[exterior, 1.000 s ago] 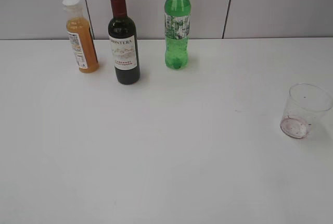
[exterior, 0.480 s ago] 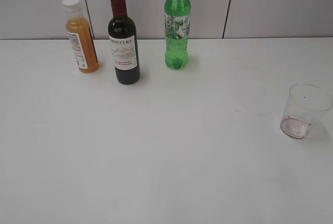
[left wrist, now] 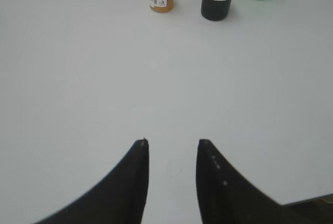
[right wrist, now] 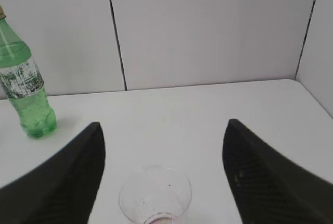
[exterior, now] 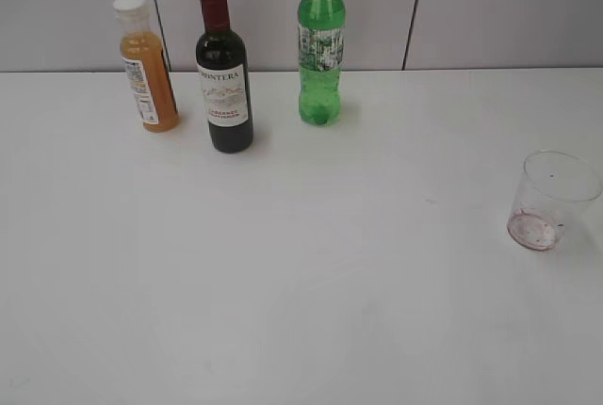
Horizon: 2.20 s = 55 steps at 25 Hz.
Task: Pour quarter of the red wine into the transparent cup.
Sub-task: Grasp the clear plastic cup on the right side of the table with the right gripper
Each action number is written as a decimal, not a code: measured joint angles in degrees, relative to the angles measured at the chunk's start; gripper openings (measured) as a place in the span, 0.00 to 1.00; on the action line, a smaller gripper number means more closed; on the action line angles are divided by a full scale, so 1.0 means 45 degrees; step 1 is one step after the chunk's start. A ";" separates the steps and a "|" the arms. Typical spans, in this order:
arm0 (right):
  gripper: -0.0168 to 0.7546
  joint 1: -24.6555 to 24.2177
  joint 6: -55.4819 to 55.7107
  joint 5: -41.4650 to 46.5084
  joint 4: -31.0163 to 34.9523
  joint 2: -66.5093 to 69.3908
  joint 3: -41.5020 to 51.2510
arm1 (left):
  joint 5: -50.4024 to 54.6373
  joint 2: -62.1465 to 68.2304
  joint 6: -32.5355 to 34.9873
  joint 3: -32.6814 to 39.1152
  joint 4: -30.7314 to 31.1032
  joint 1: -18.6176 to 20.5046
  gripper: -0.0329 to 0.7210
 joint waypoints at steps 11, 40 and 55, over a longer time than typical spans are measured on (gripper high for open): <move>0.75 0.0000 0.1207 -0.2705 -0.3332 0.3344 0.0534 | 0.0000 0.0000 0.0000 0.0000 0.0000 0.0000 0.36; 0.89 0.0000 0.0133 -0.8189 -0.2242 0.8742 0.1793 | 0.0000 0.0000 0.0000 0.0000 0.0000 0.0000 0.36; 0.90 0.0000 -0.0625 -1.0001 -0.1576 1.2788 0.1350 | 0.0000 0.0000 0.0000 0.0000 0.0000 0.0000 0.36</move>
